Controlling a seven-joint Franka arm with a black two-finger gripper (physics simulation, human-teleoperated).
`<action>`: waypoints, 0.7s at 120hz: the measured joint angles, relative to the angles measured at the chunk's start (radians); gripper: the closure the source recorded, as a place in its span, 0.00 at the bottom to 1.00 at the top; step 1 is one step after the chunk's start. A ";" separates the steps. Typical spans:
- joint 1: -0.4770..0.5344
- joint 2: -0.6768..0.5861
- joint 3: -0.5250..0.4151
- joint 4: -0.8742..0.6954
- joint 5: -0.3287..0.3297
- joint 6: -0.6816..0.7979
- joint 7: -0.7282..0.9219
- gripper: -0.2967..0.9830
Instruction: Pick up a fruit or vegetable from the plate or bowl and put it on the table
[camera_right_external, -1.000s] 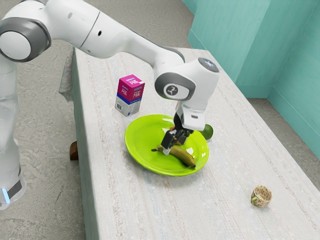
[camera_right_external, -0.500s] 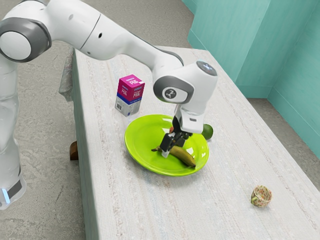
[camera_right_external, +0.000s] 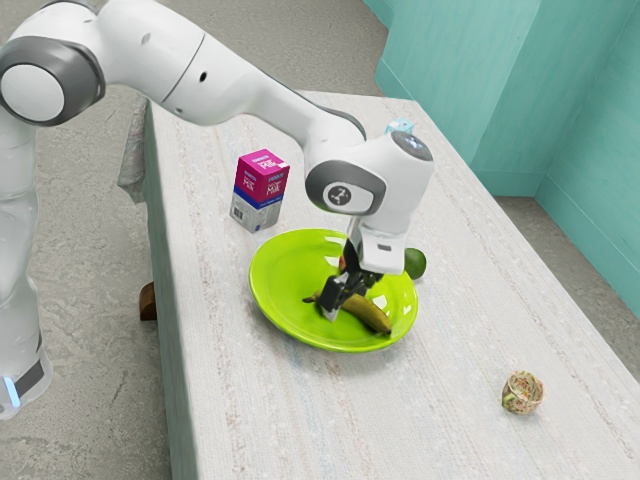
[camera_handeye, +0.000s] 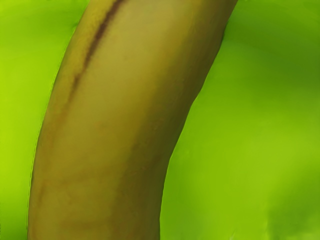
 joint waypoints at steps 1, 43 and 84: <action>0.000 0.000 0.000 0.000 0.000 0.000 0.000 0.29; 0.000 -0.001 0.000 -0.002 0.003 0.004 -0.014 0.63; 0.063 0.049 -0.255 0.258 0.006 -0.072 -0.042 0.64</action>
